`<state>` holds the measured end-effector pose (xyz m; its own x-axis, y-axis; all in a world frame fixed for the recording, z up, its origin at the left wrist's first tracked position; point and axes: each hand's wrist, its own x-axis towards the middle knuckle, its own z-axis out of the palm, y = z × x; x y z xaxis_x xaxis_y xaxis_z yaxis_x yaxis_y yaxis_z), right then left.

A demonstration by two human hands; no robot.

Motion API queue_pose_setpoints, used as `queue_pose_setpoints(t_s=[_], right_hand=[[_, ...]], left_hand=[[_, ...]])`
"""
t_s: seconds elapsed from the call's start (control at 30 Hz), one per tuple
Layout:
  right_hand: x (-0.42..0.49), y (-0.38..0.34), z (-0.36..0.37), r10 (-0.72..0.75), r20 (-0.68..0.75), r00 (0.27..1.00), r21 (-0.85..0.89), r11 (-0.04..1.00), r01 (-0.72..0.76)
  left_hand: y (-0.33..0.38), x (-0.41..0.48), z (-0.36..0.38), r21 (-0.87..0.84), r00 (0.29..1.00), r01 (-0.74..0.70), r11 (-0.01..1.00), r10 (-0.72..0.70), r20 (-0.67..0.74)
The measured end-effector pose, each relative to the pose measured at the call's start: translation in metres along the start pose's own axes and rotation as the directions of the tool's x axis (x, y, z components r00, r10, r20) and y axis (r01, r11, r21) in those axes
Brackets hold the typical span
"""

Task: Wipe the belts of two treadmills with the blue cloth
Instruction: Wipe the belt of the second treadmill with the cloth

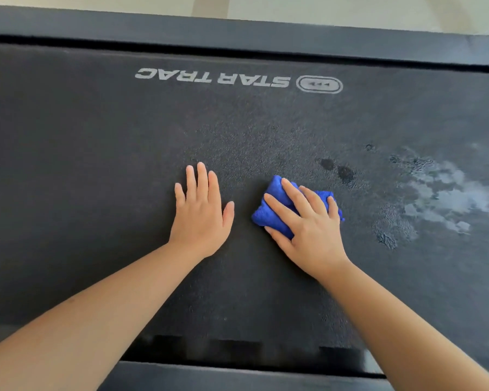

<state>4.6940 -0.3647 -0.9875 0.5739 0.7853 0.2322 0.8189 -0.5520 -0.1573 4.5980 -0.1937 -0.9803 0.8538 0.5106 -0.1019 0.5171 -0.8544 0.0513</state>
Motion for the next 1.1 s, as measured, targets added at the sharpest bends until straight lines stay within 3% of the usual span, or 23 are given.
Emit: queue_pose_setpoints(t_s=[0.27, 0.37, 0.5, 0.63, 0.73, 0.8, 0.87, 0.97, 1.03, 1.1], right_hand=[[0.168, 0.041, 0.026, 0.134, 0.146, 0.980, -0.022, 0.991, -0.132], [0.182, 0.039, 0.028, 0.172, 0.144, 0.975, -0.029, 0.985, -0.169], [0.104, 0.017, 0.022, 0.021, -0.005, 1.000, 0.040, 0.999, -0.021], [0.029, 0.006, 0.008, -0.135, 0.008, 0.991, 0.078, 0.988, 0.134], [0.053, 0.024, 0.010, -0.214, 0.039, 0.976, 0.079, 0.974, 0.210], [0.092, 0.043, 0.017, -0.134, 0.041, 0.990, 0.024, 0.991, 0.133], [0.133, 0.060, 0.019, 0.034, 0.025, 0.999, 0.008, 0.999, -0.034], [0.165, 0.070, 0.021, 0.238, 0.074, 0.968, -0.039, 0.971, -0.236], [0.159, 0.063, 0.021, 0.221, 0.084, 0.972, -0.033, 0.975, -0.218], [0.128, 0.052, 0.018, 0.094, 0.035, 0.995, 0.002, 0.996, -0.095]], left_hand=[[-0.004, 0.004, 0.002, 0.020, 1.000, 0.008, 1.000, -0.008, 0.006], [-0.005, 0.004, 0.002, 0.024, 1.000, 0.012, 1.000, -0.012, 0.006], [-0.004, 0.004, 0.001, -0.008, 1.000, 0.009, 1.000, -0.009, -0.011], [-0.004, 0.004, 0.002, -0.016, 1.000, -0.011, 1.000, 0.011, -0.027], [-0.004, 0.004, 0.002, -0.026, 1.000, -0.009, 1.000, 0.009, -0.029], [-0.004, 0.004, 0.002, -0.032, 1.000, -0.001, 0.999, 0.000, -0.020], [-0.005, 0.003, 0.002, -0.035, 1.000, -0.001, 0.999, 0.001, -0.010], [-0.006, 0.002, -0.001, -0.045, 1.000, -0.001, 0.999, 0.002, 0.013], [-0.006, 0.001, -0.002, -0.032, 1.000, 0.003, 0.999, -0.002, 0.024], [-0.004, 0.002, -0.002, -0.029, 1.000, 0.001, 1.000, -0.001, 0.027]])
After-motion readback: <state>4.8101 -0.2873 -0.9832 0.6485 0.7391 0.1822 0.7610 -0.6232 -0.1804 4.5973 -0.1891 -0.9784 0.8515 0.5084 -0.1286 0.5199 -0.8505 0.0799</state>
